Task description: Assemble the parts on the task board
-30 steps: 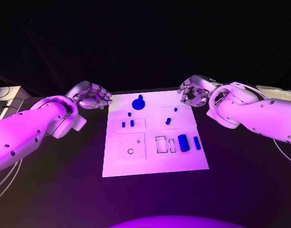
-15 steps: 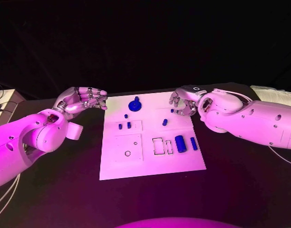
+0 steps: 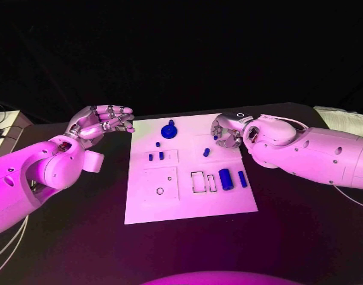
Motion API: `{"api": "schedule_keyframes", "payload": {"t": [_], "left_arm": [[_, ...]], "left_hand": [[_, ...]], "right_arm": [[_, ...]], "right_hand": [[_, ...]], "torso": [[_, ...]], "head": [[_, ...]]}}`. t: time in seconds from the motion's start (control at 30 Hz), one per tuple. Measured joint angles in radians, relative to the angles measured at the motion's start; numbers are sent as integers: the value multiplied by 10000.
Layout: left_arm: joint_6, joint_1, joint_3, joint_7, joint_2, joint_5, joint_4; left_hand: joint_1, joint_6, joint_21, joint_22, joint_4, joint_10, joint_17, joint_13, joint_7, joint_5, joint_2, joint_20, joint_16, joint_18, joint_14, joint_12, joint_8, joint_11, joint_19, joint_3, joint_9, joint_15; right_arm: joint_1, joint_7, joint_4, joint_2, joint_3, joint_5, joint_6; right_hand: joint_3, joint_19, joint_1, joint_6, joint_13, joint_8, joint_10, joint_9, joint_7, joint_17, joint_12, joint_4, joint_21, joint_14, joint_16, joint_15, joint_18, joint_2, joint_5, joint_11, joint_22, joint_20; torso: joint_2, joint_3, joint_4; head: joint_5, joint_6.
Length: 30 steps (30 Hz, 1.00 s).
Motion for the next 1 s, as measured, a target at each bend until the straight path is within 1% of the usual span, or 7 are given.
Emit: {"api": "schedule_keyframes", "payload": {"t": [0.1,0.37,0.47,0.53,0.63,0.7,1.0], "left_arm": [[0,0,3,22,-18,38,11],[-5,-2,7,42,-39,64,19],[-7,-2,10,42,-44,64,22],[-8,-2,10,42,-47,63,24],[-9,-2,10,42,-53,58,31],[-11,-2,10,41,-59,55,33],[-15,-3,11,29,-79,38,30]], "left_hand": [[0,0,0,0,0,0,9,0,0,0,0,0,-51,0,0,-48,0,0,0,0,0,0],[40,35,0,17,-23,36,22,0,34,0,40,0,-100,0,0,-103,0,36,-1,-23,-6,0],[43,35,0,19,-54,36,40,0,34,0,43,0,-106,0,-1,-144,0,36,-1,0,-11,0],[43,35,0,19,-54,36,40,1,34,0,43,0,-106,0,-1,-145,0,36,-1,0,-11,0],[43,35,0,36,-54,36,49,1,34,0,43,-35,-126,0,35,-145,0,36,34,0,-16,36],[100,34,0,45,-74,35,58,0,34,0,45,-35,-144,-1,35,-185,0,36,34,-21,-21,36],[121,34,39,107,-169,35,97,1,34,0,44,-35,-223,-1,71,-326,-51,36,34,-33,-45,0]], "right_arm": [[-10,-51,-32,42,10,-64,-18],[-35,-125,-45,93,11,-170,-133],[-45,-142,-42,110,11,-186,-180],[-49,-154,-42,118,11,-193,-204],[-59,-185,-45,132,11,-201,-237],[-64,-217,-46,140,12,-204,-251],[-92,-411,-12,166,5,-255,-334]], "right_hand": [[295,0,4,145,-136,0,183,0,-15,0,-77,44,0,0,0,0,0,4,-62,-5,0,0],[1206,0,-12,695,-501,116,805,132,-146,0,-263,-19,6,-23,0,-23,0,328,-124,-139,-1,0],[1343,0,-63,797,-561,199,959,186,-204,0,-328,-157,81,-34,0,-42,0,383,-124,-194,-2,1],[1412,-1,-55,875,-601,240,1096,238,-209,0,-330,-226,81,1,0,-77,0,503,-146,-199,-2,1],[1480,-1,-96,967,-607,316,1187,294,-226,0,-406,-294,117,-35,0,-112,0,544,-164,-245,-2,1],[1533,-1,-118,1001,-624,363,1220,332,-258,0,-444,-347,117,-35,0,-112,-1,568,-165,-263,-2,-72],[1688,-1,-49,1074,-727,463,1405,472,-234,0,-564,-626,169,1,0,-148,-1,636,-178,-250,-3,-72]], "torso": [[3,8,-1],[3,27,-18],[8,32,-25],[10,32,-25],[9,31,-21],[8,29,-18],[-5,17,-15]], "head": [[2,-8],[26,-45],[32,-58],[33,-72],[33,-98],[27,-109],[-2,-157]]}}
